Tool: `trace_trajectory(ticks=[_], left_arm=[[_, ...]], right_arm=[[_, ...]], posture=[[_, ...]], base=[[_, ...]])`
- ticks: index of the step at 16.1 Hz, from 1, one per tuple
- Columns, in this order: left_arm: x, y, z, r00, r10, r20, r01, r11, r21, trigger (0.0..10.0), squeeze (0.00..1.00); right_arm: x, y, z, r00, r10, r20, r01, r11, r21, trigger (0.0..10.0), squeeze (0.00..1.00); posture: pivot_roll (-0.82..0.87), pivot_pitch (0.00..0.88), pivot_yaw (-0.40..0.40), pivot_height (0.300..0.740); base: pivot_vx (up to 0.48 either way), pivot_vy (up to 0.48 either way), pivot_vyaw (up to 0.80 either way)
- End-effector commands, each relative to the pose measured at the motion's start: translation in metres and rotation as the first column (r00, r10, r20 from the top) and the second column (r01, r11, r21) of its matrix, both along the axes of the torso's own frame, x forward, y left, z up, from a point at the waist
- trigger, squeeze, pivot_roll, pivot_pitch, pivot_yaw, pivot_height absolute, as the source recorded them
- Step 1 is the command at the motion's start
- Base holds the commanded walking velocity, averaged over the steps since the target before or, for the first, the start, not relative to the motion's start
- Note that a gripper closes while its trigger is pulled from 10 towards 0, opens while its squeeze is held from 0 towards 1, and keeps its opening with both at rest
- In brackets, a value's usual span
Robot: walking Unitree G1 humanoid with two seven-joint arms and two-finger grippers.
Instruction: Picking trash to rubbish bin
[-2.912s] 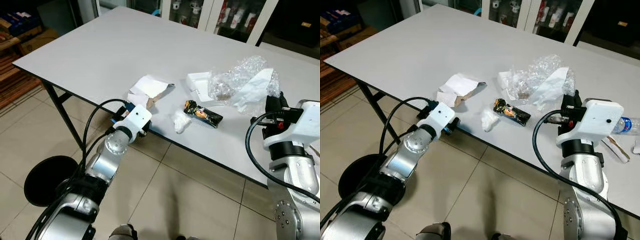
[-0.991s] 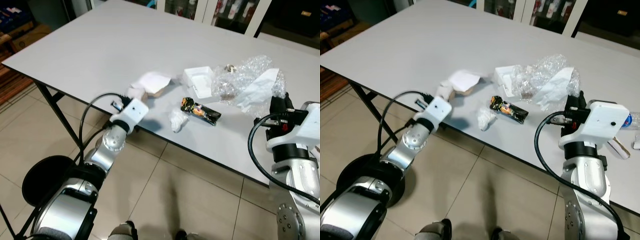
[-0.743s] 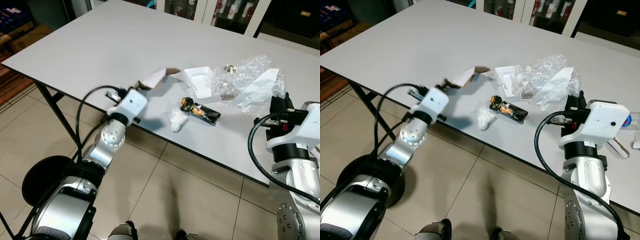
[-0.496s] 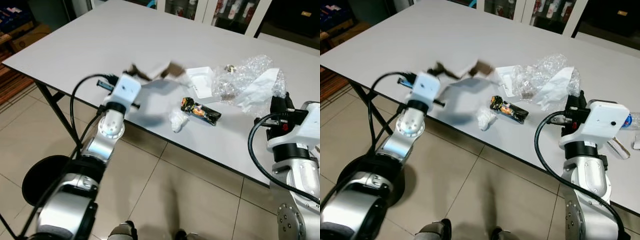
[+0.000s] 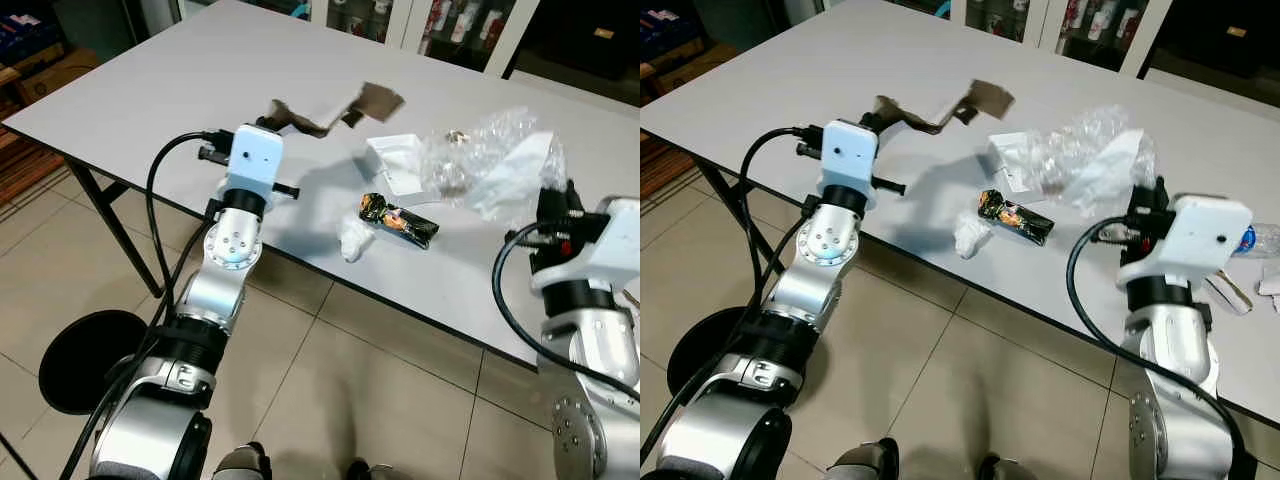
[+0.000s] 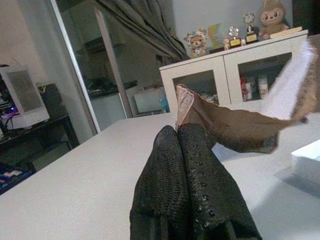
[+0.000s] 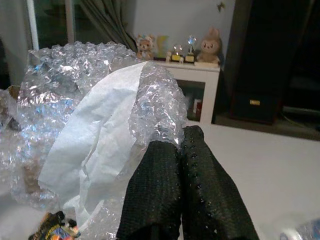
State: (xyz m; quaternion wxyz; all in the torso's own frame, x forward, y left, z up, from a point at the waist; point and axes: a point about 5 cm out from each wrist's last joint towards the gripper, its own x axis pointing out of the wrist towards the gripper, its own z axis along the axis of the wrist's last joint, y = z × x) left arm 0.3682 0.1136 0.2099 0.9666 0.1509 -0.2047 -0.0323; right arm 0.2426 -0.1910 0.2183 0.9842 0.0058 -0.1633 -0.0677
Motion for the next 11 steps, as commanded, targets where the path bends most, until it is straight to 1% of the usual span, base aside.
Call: trace_trajectory(ticks=[1, 2, 5, 7, 8, 9, 10, 11], left_arm=[[-0.005, 0.0, 0.0, 1.0, 0.0, 0.002, 0.0, 1.0, 0.001, 0.0, 0.0], [-0.011, 0.001, 0.002, 1.0, 0.015, 0.019, -0.015, 1.0, 0.005, 0.0, 0.0], [-0.015, 0.004, 0.001, 1.0, 0.009, 0.018, -0.009, 1.0, 0.004, 0.0, 0.0], [-0.017, 0.006, -0.002, 1.0, 0.027, 0.002, -0.027, 1.0, 0.004, 0.0, 0.0], [-0.019, 0.007, -0.004, 0.999, 0.039, -0.012, -0.039, 0.999, 0.014, 3.5, 0.0], [-0.02, 0.007, -0.006, 0.999, 0.044, -0.024, -0.043, 0.999, 0.011, 4.8, 0.0], [-0.021, 0.007, -0.007, 0.998, 0.042, -0.035, -0.041, 0.999, 0.018, 5.1, 0.0], [-0.022, 0.008, -0.009, 0.998, 0.039, -0.047, -0.039, 0.999, 0.018, 7.6, 0.0]], right_arm=[[-0.001, -0.004, 0.001, 1.0, -0.012, 0.011, 0.012, 1.0, -0.012, 10.0, 0.0], [-0.001, -0.004, 0.0, 1.0, -0.007, 0.015, 0.007, 1.0, -0.012, 10.0, 0.0], [-0.002, -0.001, 0.0, 1.0, 0.002, 0.023, -0.001, 1.0, -0.018, 10.0, 0.0], [-0.005, 0.001, -0.001, 1.0, 0.001, 0.025, -0.001, 1.0, -0.024, 10.0, 0.0], [-0.007, 0.002, -0.002, 1.0, 0.002, 0.028, -0.001, 1.0, -0.018, 10.0, 0.0], [-0.008, 0.004, -0.003, 1.0, 0.004, 0.028, -0.004, 1.0, -0.007, 10.0, 0.0], [-0.008, 0.006, -0.003, 1.0, 0.006, 0.027, -0.006, 1.0, 0.002, 10.0, 0.0], [-0.009, 0.007, -0.004, 1.0, 0.007, 0.028, -0.008, 1.0, 0.011, 10.0, 0.0]], posture=[[0.18, 0.113, -0.089, 0.74], [0.18, 0.111, -0.093, 0.74], [0.18, 0.11, -0.097, 0.74], [0.18, 0.111, -0.099, 0.74], [0.19, 0.111, -0.099, 0.74], [0.19, 0.111, -0.097, 0.74], [0.19, 0.109, -0.096, 0.74], [0.19, 0.108, -0.094, 0.74]], base=[[0.0, 0.0, 0.0], [0.0, 0.0, 0.0], [0.0, 0.0, 0.0], [0.0, 0.0, 0.0], [0.0, 0.0, 0.0], [0.0, 0.0, 0.0], [0.0, 0.0, 0.0], [0.0, 0.0, 0.0]])
